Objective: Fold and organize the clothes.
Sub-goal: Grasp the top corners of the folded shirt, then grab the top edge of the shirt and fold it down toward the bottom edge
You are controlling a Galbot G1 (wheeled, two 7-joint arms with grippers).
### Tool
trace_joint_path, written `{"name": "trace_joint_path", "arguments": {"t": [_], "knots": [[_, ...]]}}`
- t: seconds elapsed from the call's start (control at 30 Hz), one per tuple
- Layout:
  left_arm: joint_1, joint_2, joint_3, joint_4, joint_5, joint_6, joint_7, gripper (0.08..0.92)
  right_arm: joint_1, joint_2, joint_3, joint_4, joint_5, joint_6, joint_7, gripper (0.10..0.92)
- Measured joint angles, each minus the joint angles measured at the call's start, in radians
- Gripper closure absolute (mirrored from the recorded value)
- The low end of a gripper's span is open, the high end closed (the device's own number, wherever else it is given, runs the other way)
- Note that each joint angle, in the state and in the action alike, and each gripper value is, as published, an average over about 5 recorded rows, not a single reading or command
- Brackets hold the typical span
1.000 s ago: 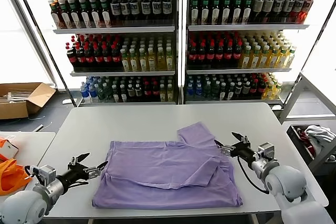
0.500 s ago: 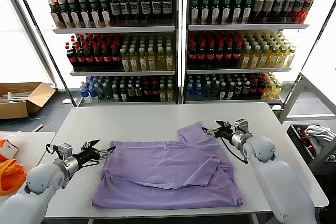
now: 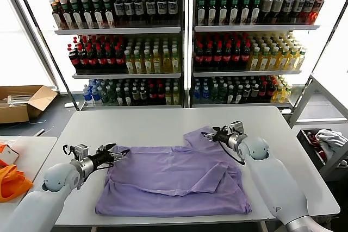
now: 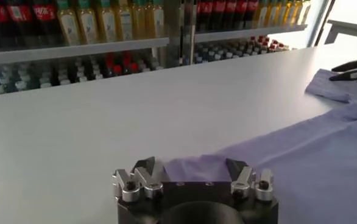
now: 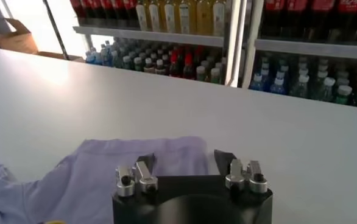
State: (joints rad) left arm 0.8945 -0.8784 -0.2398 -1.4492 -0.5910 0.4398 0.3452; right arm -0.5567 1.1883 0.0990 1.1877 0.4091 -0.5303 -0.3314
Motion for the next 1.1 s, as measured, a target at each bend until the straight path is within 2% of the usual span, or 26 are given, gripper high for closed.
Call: {"name": "trace_joint_path", "arguments": {"t": [0.33,0.47,0.7,1.1], "knots": [[-0.003,-0.003,0.016,0.007,-0.001,-0.008,0.021,0.597,-0.015,0.003,-0.001,0.022,0.025,-0.005,0.008,0.818],[-0.007,-0.002,0.021,0.008,0.001,-0.015,0.025,0.718,-0.029,-0.005,0.009,0.053,0.052,-0.003,0.014,0.907],[0.002,0.009,0.014,-0.011,-0.003,-0.034,0.01,0.892,-0.074,-0.034,0.046,0.161,0.148,-0.002,0.02,0.92],[0.113,0.05,-0.084,-0.159,-0.029,-0.052,-0.032,0.909,-0.252,-0.133,0.182,0.441,0.326,0.001,0.023,0.92]]}}
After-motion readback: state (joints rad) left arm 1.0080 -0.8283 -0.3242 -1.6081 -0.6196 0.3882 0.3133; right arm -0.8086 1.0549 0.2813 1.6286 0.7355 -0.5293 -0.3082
